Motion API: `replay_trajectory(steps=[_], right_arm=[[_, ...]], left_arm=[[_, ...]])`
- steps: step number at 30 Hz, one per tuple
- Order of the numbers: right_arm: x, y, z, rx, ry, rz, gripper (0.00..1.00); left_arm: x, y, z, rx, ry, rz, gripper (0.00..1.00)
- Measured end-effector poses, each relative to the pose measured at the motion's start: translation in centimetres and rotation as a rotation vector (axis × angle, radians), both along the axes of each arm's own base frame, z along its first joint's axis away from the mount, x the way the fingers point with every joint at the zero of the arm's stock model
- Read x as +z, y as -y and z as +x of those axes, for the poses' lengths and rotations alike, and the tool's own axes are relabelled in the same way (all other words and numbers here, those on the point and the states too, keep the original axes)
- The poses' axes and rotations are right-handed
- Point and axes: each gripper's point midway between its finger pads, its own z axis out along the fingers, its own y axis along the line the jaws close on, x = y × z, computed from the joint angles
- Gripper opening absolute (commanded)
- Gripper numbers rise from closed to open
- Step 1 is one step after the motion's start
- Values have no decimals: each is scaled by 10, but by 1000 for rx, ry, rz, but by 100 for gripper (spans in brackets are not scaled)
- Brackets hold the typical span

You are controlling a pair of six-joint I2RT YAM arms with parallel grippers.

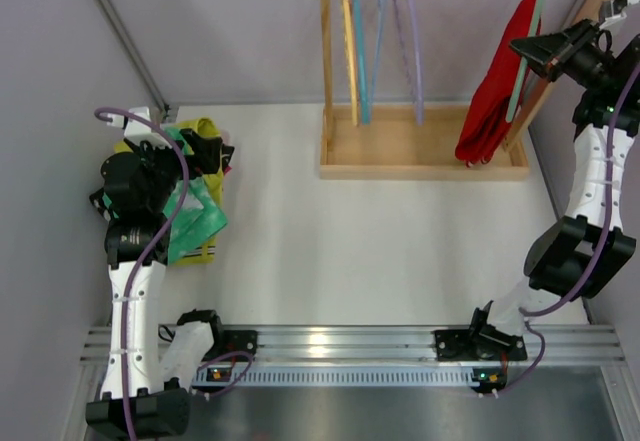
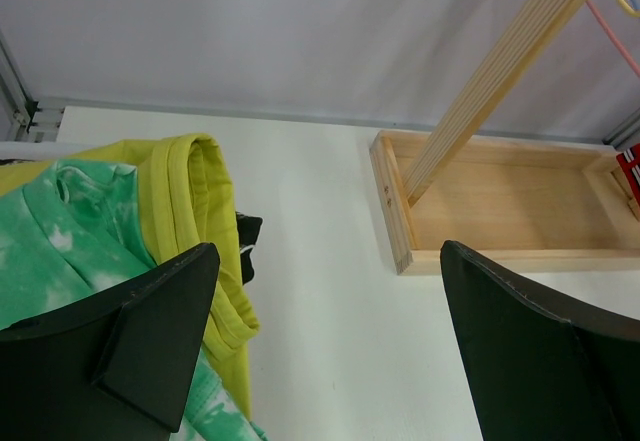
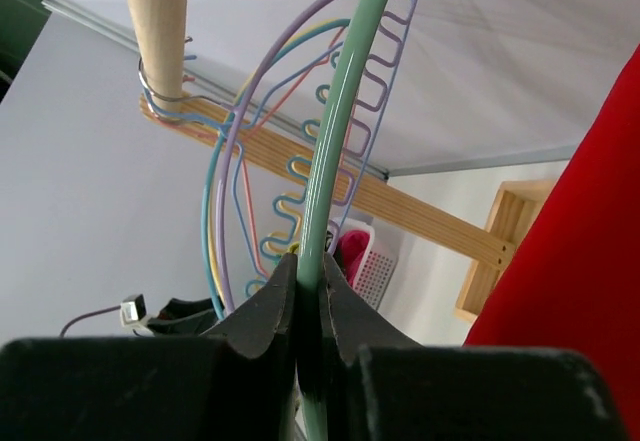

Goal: Remove the trousers from the hanger

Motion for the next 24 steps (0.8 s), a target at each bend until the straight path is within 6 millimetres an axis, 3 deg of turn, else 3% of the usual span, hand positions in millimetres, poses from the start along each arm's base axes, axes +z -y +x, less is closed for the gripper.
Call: replay_trajectory(steps=[12,21,24], right_arm=[[14,-1,6,70,11,79,0],[52,-8,-9,95,97,68,0],[55,-9,-11,98,100,68,0]], left_arm=[[1,2,-1,-6,2,-7,99],[9,3,-8,-6,29,-7,99],[9,3,-8,-7,30,-7,99]])
